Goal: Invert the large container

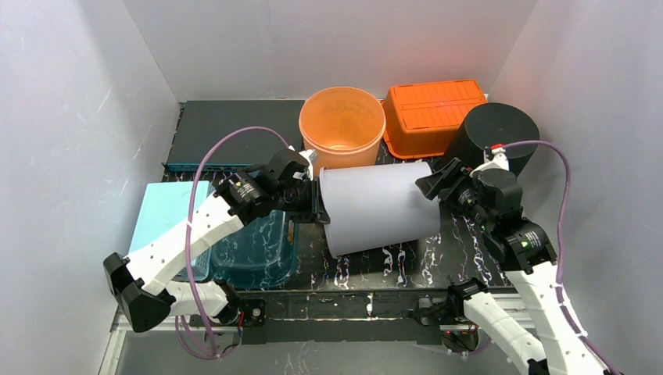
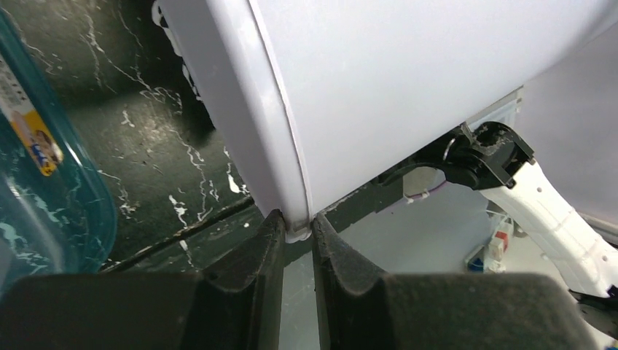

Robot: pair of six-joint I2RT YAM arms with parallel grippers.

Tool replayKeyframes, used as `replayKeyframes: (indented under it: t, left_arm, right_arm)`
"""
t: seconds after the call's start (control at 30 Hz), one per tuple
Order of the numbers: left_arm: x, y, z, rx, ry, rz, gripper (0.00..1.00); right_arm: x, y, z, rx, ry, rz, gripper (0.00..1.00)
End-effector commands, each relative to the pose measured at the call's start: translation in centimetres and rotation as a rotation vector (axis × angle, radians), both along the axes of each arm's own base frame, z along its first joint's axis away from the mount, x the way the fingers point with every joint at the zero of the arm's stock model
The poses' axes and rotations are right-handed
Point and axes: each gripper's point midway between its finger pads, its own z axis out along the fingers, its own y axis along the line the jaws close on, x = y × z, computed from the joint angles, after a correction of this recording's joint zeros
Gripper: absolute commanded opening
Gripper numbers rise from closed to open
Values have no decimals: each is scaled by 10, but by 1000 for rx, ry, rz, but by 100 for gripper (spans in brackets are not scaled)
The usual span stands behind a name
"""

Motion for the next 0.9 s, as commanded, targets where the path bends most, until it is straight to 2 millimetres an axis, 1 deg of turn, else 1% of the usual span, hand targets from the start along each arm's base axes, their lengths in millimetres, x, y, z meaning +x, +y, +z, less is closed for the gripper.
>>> replayKeyframes:
  t: [0.0, 0.17, 0.3, 0.47, 0.87]
  left_arm:
    - [-7, -48, 33, -261, -1, -85, 2]
    - [-9, -53, 29, -288, 11, -78, 1]
    - [-11, -58, 23, -309, 25, -78, 1]
    - [-13, -63, 12, -312, 43, -72, 0]
    - [-23, -63, -27, -274, 101, -57, 0]
  right_arm:
    - [-24, 36, 66, 214, -108, 176, 77]
    - [-28, 36, 77, 220, -123, 190, 77]
    - [-30, 42, 90, 221, -141, 234, 76]
    - [-30, 50, 99, 211, -150, 295, 75]
    - [-27, 65, 98, 196, -132, 390, 73]
